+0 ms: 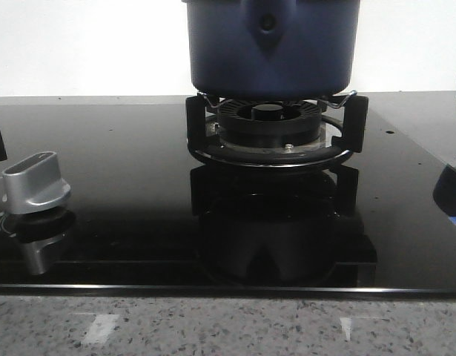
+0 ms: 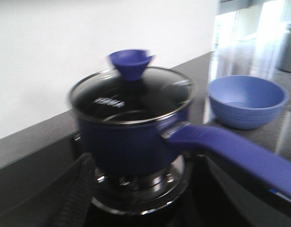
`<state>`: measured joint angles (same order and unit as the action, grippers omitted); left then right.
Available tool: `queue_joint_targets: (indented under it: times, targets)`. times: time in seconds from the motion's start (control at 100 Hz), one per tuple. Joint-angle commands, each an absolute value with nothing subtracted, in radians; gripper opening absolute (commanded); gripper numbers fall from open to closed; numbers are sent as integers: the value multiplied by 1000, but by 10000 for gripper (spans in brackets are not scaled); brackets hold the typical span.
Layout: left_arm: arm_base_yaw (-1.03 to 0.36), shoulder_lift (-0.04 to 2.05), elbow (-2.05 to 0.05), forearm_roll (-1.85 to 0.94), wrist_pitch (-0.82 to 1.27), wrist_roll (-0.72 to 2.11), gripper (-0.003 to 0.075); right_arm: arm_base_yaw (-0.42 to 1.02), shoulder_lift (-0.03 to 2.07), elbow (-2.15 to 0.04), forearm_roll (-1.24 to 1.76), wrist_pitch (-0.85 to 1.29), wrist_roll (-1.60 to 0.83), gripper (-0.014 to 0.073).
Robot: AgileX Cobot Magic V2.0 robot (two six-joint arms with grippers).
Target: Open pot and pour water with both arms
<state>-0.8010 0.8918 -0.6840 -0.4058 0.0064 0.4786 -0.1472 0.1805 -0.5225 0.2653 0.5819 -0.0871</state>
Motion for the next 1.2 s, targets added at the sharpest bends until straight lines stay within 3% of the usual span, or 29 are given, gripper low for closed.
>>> queue_joint_targets:
  times: [0.0, 0.34, 0.66, 0.97, 1.19]
  targets:
    - [-866, 925, -750, -387, -85, 480, 400, -152, 202, -556, 263, 511, -102, 363]
    - [-916, 1054, -930, -415, -83, 478, 399, -141, 202, -556, 265, 511, -102, 363]
    - [-916, 1085, -1065, -511, 0, 478, 347, -110, 202, -556, 265, 511, -102, 363]
    - [-902, 1120, -1268, -790, 283, 480, 347, -92, 202, -556, 265, 517, -102, 363]
    - [-781, 1234, -1427, -1078, 753, 811, 347, -92, 202, -556, 265, 548, -102, 363]
